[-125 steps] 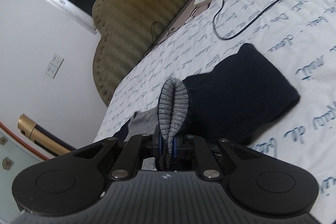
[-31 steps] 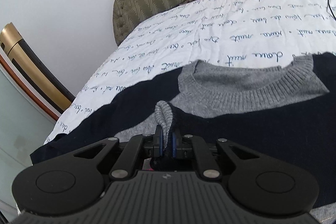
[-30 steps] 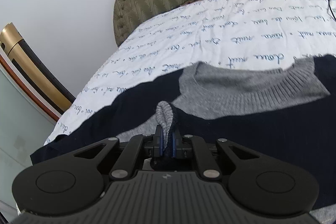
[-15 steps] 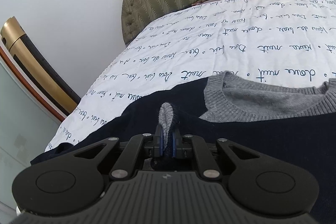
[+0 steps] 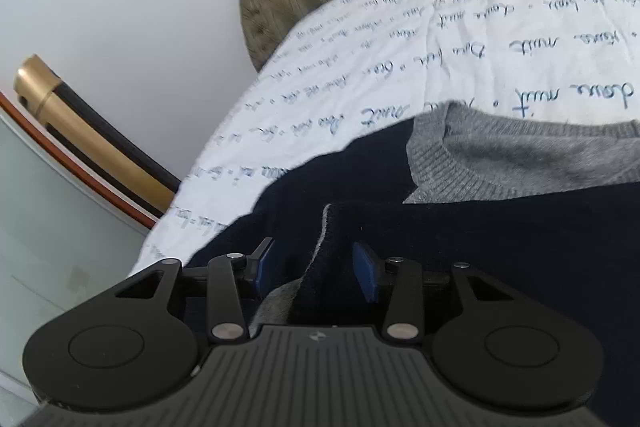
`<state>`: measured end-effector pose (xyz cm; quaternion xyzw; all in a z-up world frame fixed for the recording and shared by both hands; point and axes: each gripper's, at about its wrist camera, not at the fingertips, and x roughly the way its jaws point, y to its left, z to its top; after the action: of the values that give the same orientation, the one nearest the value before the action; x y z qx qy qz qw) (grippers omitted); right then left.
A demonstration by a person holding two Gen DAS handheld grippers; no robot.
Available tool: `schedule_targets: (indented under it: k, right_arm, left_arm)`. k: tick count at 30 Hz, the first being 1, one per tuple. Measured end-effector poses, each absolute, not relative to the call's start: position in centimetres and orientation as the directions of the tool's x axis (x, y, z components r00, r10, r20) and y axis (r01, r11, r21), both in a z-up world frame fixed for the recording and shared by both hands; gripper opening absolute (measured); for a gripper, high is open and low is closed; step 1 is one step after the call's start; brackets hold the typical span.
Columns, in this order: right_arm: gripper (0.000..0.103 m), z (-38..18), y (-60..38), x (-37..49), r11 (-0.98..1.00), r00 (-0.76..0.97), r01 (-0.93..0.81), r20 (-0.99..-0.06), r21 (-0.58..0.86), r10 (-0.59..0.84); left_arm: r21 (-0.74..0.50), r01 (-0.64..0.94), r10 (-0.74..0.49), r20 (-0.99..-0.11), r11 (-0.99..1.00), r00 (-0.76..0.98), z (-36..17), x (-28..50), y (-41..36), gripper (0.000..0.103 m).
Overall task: Fold small clothes
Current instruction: 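Lay the sleeve on the sweater and open the right gripper, then grasp the cuff of the other navy sleeve with the left gripper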
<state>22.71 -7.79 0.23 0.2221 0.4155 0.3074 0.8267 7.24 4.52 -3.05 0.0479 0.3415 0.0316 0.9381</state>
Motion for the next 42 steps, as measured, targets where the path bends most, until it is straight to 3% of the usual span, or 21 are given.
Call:
schedule_targets:
  k: [4, 7, 13, 20, 26, 33, 36, 39, 42]
  right_arm:
    - [0.059, 0.2, -8.0, 22.1, 0.697, 0.422, -0.351, -0.559, 0.625, 0.714]
    - [0.059, -0.3, -7.5, 21.9, 0.729, 0.417, -0.351, -0.599, 0.588, 0.684]
    - [0.062, 1.2, -8.9, 20.3, 0.714, 0.46, -0.352, -0.553, 0.605, 0.695]
    - [0.065, 1.4, -10.3, 17.6, 0.764, 0.491, -0.372, -0.586, 0.528, 0.644]
    - [0.07, 0.8, -10.8, 15.9, 0.74, 0.465, -0.387, -0.577, 0.55, 0.672]
    - [0.075, 0.5, -10.9, 13.6, 0.717, 0.432, -0.417, -0.572, 0.559, 0.697]
    - [0.076, 0.4, -11.1, 12.8, 0.718, 0.43, -0.413, -0.574, 0.561, 0.697]
    - [0.078, 0.3, -11.3, 12.2, 0.718, 0.431, -0.408, -0.575, 0.564, 0.696]
    - [0.078, 0.4, -11.5, 12.0, 0.725, 0.434, -0.405, -0.581, 0.557, 0.689]
  left_arm:
    - [0.113, -0.027, 0.093, -0.637, 0.993, 0.765, -3.1, 7.3, 4.4, 0.103]
    - [0.113, -0.027, 0.093, -0.637, 0.993, 0.765, -3.1, 7.2, 4.5, 0.103]
    - [0.103, -0.026, 0.086, -0.642, 0.994, 0.762, -2.9, 7.2, 4.9, 0.103]
    - [0.163, -0.152, 0.22, -0.591, 0.975, 0.776, -0.8, 5.4, 6.7, 0.103]
    - [0.123, -0.338, 0.341, -0.606, 0.933, 0.719, 1.1, 4.4, 12.6, 0.103]
    - [-0.045, -0.515, 0.373, -0.636, 0.856, 0.676, 2.8, 2.9, 23.6, 0.103]
    - [-0.257, -0.51, 0.226, -0.674, 0.821, 0.703, 2.7, 2.9, 28.8, 0.103]
    - [-0.484, -0.47, 0.062, -0.646, 0.738, 0.761, 1.6, 3.3, 32.9, 0.103]
    - [-0.567, -0.49, 0.036, -0.629, 0.662, 0.777, 1.3, 4.6, 36.0, 0.102]
